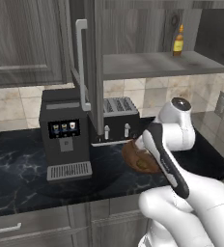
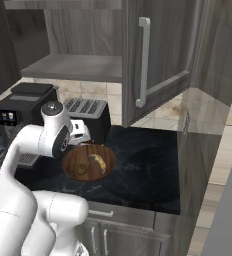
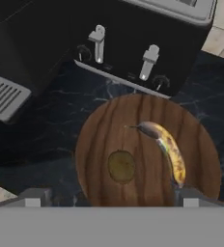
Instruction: Open the cabinet. Pick the kiwi and banana from the cabinet and place them into the bowl. Then close the cabinet.
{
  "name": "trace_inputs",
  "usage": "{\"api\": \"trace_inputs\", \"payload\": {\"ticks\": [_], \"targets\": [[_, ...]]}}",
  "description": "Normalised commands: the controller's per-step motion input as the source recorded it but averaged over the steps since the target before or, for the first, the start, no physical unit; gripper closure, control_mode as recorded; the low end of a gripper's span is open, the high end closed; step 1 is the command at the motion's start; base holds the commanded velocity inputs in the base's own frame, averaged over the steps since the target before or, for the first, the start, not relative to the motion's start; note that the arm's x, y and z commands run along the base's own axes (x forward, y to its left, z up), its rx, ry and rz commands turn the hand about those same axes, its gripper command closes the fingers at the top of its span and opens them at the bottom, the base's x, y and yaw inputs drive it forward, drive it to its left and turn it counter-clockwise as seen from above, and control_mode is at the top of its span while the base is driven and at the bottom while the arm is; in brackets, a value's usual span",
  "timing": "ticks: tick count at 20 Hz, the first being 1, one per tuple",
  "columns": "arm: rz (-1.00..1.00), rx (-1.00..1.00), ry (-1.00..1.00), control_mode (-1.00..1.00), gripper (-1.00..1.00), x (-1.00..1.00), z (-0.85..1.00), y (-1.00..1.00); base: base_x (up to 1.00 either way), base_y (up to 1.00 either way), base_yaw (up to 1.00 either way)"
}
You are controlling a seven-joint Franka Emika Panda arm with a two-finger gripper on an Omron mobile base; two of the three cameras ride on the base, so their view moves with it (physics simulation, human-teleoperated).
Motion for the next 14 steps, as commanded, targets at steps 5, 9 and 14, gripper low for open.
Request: {"api": "trace_inputs", "payload": {"ticks": [5, 9, 14], "targets": [[0.01, 0.04, -0.28, -1.0, -1.0, -0.99, 0.24, 0.29, 0.0, 0.0, 0.0], [0.0, 0.06, -0.48, -1.0, -1.0, -1.0, 0.65, 0.21, 0.0, 0.0, 0.0], [-0.03, 0.02, -0.41, -1.0, -1.0, -0.94, 1.0, 0.25, 0.0, 0.0, 0.0]]}}
